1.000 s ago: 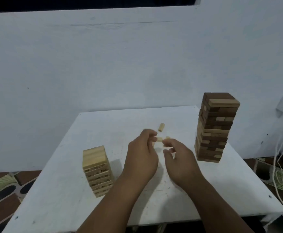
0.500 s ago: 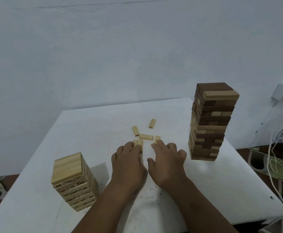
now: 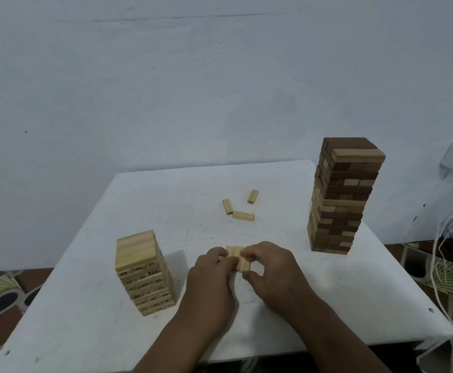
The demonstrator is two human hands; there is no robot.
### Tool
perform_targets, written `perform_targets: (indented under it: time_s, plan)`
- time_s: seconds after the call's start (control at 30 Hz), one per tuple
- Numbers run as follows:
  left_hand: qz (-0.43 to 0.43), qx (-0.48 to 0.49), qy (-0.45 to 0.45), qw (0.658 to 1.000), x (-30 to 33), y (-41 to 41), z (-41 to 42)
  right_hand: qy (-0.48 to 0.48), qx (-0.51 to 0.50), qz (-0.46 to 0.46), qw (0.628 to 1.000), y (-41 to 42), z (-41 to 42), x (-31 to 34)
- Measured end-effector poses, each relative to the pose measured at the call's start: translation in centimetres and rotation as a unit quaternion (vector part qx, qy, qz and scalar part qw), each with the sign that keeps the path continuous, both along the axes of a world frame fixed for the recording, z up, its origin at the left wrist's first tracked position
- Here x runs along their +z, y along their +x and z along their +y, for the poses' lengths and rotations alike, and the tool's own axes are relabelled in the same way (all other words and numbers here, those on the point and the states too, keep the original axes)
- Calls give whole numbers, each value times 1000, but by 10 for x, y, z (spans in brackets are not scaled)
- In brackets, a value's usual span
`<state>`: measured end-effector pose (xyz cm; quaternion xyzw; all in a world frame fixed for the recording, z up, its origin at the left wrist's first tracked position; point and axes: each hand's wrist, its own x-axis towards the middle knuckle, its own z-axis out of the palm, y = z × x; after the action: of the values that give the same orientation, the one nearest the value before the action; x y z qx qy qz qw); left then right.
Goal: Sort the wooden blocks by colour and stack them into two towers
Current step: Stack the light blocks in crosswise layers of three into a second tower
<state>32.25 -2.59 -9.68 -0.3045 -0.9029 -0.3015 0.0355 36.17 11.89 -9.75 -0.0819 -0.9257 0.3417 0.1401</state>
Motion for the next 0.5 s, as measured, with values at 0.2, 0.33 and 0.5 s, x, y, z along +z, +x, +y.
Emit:
perform_targets:
  time_s: [0.2,0.33,0.5]
  plan:
    - [-14,-38,22,999,2,19,-19,1,59,-51,997,18,0,9]
    - [-37,-46,3,998,0,24,-33,-2,86,-102,991,29,-4,16]
    - [-62,-44,16,997,0,26,-43,10,107,-103,989,36,-7,14]
